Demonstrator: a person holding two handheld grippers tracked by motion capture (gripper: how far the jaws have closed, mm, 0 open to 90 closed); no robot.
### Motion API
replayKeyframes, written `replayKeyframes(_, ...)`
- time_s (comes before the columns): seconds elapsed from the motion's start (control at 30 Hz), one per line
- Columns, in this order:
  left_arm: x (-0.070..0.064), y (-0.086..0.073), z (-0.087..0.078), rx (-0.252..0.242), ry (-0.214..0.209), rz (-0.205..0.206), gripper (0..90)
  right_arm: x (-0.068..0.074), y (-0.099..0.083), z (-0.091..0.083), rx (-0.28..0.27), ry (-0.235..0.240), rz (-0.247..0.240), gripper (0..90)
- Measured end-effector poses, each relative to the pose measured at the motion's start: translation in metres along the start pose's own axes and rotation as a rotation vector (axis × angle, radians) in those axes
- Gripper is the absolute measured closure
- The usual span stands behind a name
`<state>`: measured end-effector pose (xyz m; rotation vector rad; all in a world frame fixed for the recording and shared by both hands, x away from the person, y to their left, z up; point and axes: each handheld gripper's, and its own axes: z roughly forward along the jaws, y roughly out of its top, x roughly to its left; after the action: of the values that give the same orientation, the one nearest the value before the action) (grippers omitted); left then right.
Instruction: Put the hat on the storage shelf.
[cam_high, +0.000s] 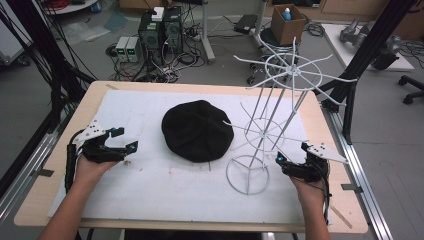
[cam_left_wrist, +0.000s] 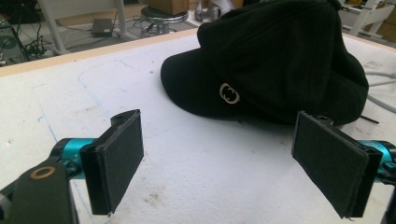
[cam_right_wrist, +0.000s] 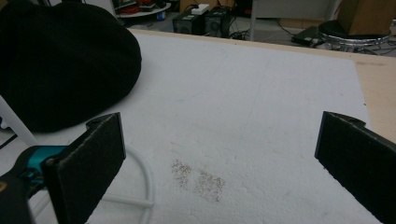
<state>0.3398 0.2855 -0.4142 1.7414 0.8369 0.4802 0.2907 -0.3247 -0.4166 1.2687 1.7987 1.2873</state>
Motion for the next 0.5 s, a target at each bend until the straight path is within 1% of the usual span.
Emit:
replayKeyframes(0.1,-0.0005,-0.0004,-0.0004,0.010,0.000,0.004,17.0,-0.0002,-0.0004,0.0004,0.007,0.000,0.013,0.8)
replayKeyframes(0.17,-0.0009,-0.0004,-0.0009,0.015,0.002,0.007,17.0,0.0009,-0.0004,0.0007,0.011,-0.004,-0.001,0.8)
replayKeyframes(0.27,-0.0028,0.0007,-0.0021,0.003,0.001,0.006,17.0,0.0021,0.0002,-0.0004,0.002,-0.005,-0.005,0.8)
replayKeyframes(0.4,-0.0028,0.0013,-0.0027,-0.004,-0.006,0.004,17.0,0.0021,0.0012,-0.0029,-0.013,-0.006,0.002,0.8)
replayKeyframes(0.5,-0.0018,0.0009,-0.0027,0.000,-0.002,-0.002,17.0,0.0011,0.0006,-0.0022,-0.001,-0.013,0.002,0.8)
